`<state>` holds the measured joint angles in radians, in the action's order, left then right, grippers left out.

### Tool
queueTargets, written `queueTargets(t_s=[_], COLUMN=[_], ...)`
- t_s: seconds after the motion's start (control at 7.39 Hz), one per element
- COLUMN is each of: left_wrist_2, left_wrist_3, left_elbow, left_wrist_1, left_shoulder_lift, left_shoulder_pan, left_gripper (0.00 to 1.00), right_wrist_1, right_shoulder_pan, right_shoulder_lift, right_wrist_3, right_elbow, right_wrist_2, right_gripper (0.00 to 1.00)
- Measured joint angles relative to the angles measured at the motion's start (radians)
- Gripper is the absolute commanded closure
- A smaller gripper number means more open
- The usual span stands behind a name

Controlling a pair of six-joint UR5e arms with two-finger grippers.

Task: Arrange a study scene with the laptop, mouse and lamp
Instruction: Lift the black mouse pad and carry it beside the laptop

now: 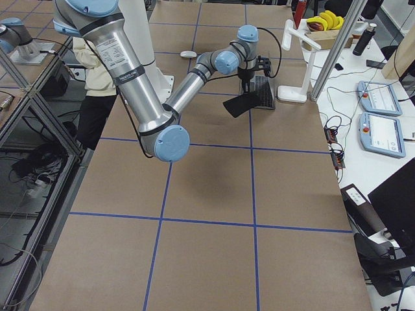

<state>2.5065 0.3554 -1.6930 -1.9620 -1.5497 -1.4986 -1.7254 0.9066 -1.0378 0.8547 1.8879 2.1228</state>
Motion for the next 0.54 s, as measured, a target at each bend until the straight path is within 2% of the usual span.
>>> queueTargets(t_s=[0.27,0.41,0.54], left_wrist_2=[0.001,0.001,0.001], left_wrist_3=[0.0,0.0,0.0], left_elbow=[0.001,0.001,0.001], left_wrist_1=[0.0,0.0,0.001], left_shoulder_lift=[-0.001,-0.001,-0.001], left_shoulder_pan=[0.0,0.0,0.0], left_gripper=[0.19,0.19,0.19], right_wrist_1=[-0.008,-0.009,-0.009], right_shoulder_pan=[-0.008,-0.015,-0.024], right_shoulder_lift=[0.007,0.014,0.017], right_wrist_3=[-0.005,-0.003,0.002], right_elbow=[0.001,0.0,0.0], right_wrist_2=[-0.023,-0.049,-0.076], right_gripper=[1.0,0.93,0.01])
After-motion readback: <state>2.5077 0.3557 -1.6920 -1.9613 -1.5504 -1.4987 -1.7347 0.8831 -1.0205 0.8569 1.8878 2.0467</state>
